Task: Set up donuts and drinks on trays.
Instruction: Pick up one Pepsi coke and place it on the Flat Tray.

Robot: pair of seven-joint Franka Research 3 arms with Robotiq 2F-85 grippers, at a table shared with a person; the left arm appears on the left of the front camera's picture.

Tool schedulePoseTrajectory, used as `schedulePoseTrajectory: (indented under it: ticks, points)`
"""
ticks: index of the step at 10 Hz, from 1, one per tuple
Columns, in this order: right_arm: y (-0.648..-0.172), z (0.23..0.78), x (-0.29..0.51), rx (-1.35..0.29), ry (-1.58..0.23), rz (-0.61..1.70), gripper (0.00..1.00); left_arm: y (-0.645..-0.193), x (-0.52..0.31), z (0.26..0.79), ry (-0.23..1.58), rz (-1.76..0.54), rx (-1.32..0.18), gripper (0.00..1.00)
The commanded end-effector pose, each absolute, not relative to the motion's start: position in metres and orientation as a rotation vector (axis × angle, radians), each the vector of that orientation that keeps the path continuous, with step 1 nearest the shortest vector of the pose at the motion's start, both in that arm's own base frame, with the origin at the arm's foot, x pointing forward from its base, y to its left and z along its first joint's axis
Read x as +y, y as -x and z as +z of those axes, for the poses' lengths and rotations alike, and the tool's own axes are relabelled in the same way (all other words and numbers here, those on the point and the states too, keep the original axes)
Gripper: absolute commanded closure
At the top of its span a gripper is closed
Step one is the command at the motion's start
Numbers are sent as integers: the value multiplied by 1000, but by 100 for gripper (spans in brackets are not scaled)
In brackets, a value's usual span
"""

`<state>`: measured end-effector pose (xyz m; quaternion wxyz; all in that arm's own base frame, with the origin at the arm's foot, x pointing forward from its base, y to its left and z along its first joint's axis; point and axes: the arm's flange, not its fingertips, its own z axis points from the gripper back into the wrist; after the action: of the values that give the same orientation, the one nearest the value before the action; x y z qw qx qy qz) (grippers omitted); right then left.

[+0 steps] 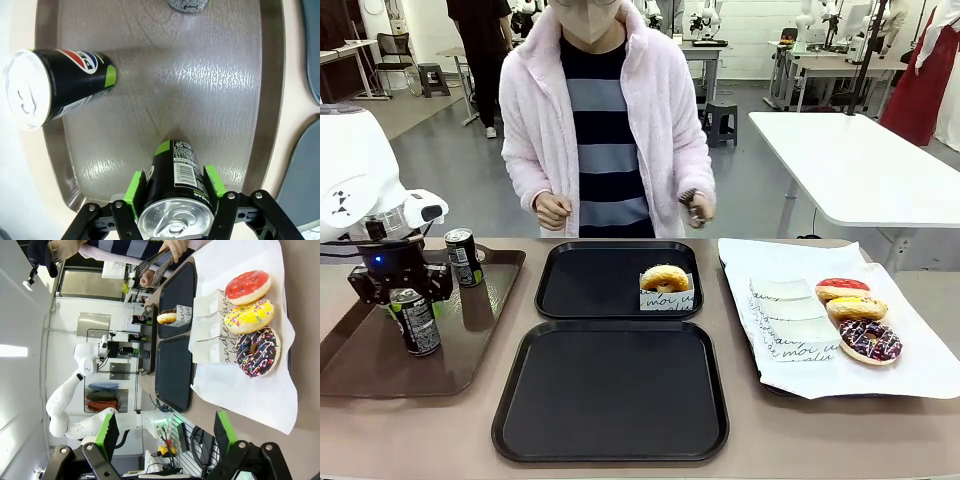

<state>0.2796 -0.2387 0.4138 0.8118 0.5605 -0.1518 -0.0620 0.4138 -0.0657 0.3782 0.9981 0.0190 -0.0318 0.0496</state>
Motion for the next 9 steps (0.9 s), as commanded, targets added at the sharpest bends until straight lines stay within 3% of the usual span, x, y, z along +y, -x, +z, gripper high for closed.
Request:
schedulePoseTrajectory:
  ticks: [1,5,9]
  points:
    - [-279,414,-239,-327,-1208,-135,0,-413,-72,407,-72,119,-49,89]
    - [-279,414,-239,-327,-1208,-135,0,-378,-77,512,-14,74,-175,89]
    - [-279,414,-239,-327,-1208,-135,0,-368,-76,530,-35,92,-193,89]
